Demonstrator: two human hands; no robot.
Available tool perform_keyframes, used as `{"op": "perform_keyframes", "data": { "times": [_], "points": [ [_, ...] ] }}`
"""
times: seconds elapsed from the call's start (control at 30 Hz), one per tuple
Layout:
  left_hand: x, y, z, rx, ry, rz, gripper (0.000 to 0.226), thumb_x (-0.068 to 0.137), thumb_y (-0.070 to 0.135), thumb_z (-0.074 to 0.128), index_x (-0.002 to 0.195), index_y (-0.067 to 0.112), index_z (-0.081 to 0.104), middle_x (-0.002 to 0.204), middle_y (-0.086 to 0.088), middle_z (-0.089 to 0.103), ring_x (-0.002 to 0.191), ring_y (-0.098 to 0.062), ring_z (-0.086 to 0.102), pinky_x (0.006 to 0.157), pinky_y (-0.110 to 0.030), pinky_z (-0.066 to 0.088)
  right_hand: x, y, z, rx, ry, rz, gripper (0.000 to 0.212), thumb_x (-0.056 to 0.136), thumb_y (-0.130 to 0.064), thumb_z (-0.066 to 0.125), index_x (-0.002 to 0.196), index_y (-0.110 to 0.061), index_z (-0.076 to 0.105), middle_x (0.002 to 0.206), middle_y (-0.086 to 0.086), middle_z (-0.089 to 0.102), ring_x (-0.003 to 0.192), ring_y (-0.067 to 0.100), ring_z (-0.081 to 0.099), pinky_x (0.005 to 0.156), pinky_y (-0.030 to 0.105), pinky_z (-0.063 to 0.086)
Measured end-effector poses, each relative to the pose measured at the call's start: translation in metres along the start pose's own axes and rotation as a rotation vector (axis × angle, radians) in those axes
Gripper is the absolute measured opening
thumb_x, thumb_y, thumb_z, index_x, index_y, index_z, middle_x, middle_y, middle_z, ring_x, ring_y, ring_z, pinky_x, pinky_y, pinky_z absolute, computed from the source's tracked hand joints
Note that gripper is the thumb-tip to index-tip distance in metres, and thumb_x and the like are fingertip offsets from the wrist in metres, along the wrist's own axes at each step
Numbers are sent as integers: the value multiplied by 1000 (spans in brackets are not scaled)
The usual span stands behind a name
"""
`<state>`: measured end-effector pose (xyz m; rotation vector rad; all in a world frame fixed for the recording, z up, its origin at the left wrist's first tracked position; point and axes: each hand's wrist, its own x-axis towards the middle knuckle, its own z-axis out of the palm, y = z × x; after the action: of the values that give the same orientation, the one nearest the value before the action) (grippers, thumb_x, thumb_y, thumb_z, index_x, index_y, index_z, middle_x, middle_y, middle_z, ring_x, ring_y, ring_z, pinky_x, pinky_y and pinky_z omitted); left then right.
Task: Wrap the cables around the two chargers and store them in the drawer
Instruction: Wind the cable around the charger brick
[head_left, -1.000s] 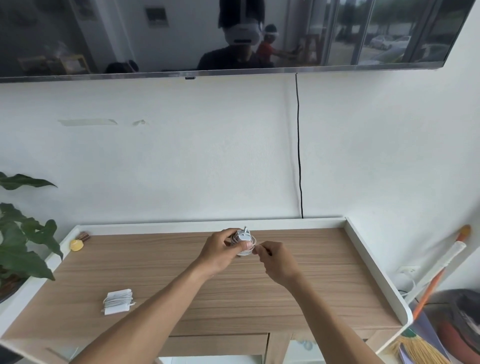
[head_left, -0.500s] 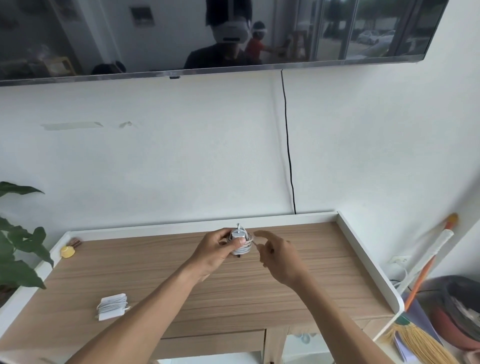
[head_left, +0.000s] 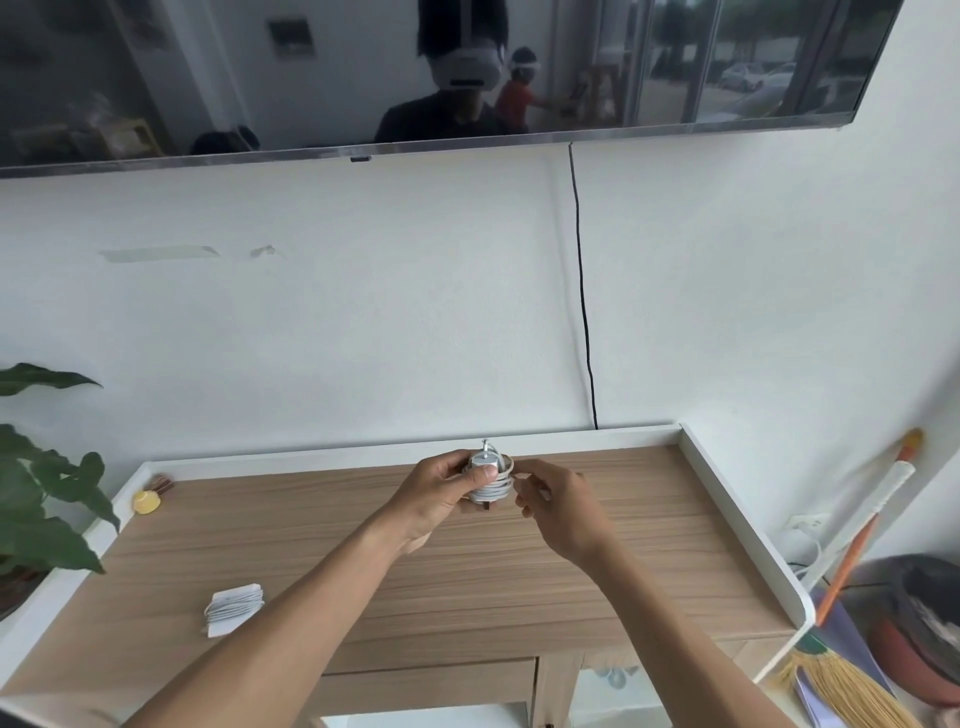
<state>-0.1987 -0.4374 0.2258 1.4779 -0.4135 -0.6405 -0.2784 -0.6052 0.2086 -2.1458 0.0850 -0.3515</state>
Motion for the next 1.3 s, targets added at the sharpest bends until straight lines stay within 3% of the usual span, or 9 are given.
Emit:
{"op": "perform_keyframes", "data": {
  "times": [0.1,0.2,0.3,0.4,0.57,0.73,1.0,1.23,1.3],
  "points": [
    [-1,1,-1,-36,13,-6,40,75,29,72,110,9,69,110,-14,71,96,-22,67,89,-41,56,-1,0,4,-30,26,-15,31,94,-14,53,122,-25,60,68,-3,65,62,17,63,70,34,56],
    [-3,2,-3,-33,12,-12,36,77,28,71,108,9,70,105,-11,73,93,-21,68,84,-37,57,-1,-2,7,-86,-22,-15,42,96,-14,48,135,-30,49,70,-9,65,68,13,63,75,34,55],
    [-4,1,-6,-38,9,-32,28,86,21,66,108,5,69,105,-13,72,91,-22,68,81,-36,57,0,-3,7,-144,-23,-57,41,93,-12,46,127,-33,54,73,-7,67,75,16,64,79,36,54],
    [-5,0,-8,-34,8,-44,24,90,17,63,109,3,68,106,-16,70,92,-25,66,86,-40,57,0,-4,10,-110,-10,-102,33,91,-9,47,116,-26,61,71,-11,61,70,18,63,73,39,55],
    [-8,3,-8,-73,16,-41,25,91,14,62,112,1,66,107,-15,70,93,-22,67,80,-34,58,3,-6,14,-73,42,-89,21,95,-12,51,107,-20,67,77,-18,60,68,-3,55,61,7,39],
    [-11,2,-10,-70,5,-43,22,90,14,62,110,4,68,104,-12,71,91,-20,68,79,-33,58,8,-6,14,-25,73,-49,18,92,-9,56,98,-18,71,87,-4,71,76,6,60,68,14,45],
    [-12,-3,-14,-103,10,-48,23,89,13,64,109,1,68,100,-12,72,90,-21,69,75,-31,56,12,6,9,-177,65,-19,18,93,-9,54,94,-10,72,91,-2,71,77,6,58,65,1,37],
    [-9,-4,-7,-108,-8,-51,26,90,14,63,109,-2,67,99,-15,70,92,-28,65,83,-39,58,13,7,-3,-245,54,-41,19,92,-7,54,91,-9,73,88,1,71,68,-5,51,64,-1,35],
    [-8,-4,-6,-112,-4,-47,25,90,14,63,108,-2,68,99,-15,71,91,-29,66,84,-40,58,10,9,-5,-253,51,-51,20,93,-7,53,91,-9,73,88,1,71,70,1,54,64,-1,35]
  ]
}}
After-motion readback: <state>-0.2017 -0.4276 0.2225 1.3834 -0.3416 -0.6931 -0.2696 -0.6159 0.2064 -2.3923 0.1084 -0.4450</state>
